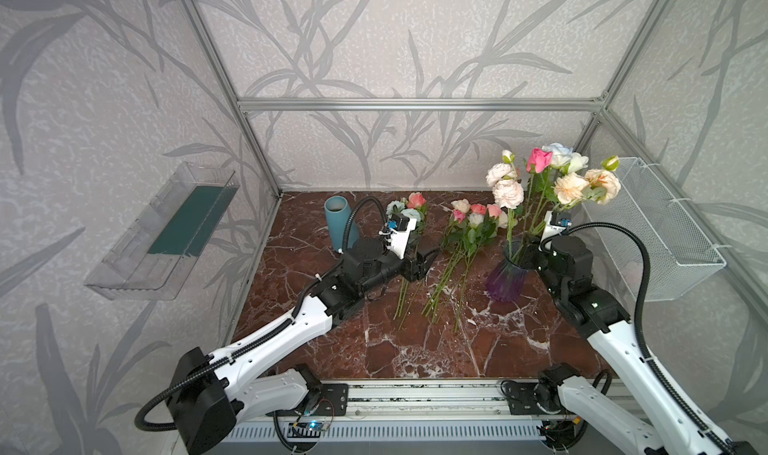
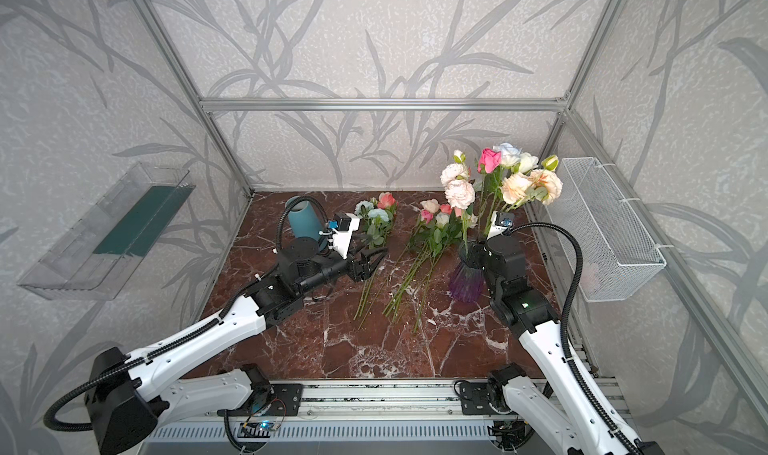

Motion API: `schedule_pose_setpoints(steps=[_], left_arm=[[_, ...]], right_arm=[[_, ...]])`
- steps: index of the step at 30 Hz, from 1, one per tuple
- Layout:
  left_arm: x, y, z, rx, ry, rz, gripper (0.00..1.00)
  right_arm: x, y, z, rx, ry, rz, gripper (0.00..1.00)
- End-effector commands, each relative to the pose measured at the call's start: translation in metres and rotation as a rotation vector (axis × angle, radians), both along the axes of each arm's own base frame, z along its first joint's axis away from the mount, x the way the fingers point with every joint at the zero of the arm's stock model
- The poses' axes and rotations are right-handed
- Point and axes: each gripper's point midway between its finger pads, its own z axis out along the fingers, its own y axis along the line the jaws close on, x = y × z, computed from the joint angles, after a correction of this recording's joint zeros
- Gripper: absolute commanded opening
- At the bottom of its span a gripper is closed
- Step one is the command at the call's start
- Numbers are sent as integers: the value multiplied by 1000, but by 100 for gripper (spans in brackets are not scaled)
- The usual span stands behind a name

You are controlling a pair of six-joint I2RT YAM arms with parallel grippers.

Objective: Arrange the flowers into the vase
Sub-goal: 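Carry the peach roses with the right gripper and lower them into the vase, then open the right gripper at the vase while the left gripper grasps light-blue rose stems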

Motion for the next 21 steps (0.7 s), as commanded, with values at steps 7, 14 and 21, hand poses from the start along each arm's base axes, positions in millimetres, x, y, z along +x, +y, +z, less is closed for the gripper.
schedule_pose_setpoints(steps=[7, 14, 21], left_arm=[[-1, -4, -3, 5, -3, -22, 69], [-1, -6, -5, 10, 3, -24, 69], [4, -1, -9, 25, 7, 10, 69]], right_arm=[[-9, 7, -18, -39, 139, 64, 40], [-28, 11, -7, -21, 200, 108, 56], [-49, 2, 1, 9, 247, 73, 61]])
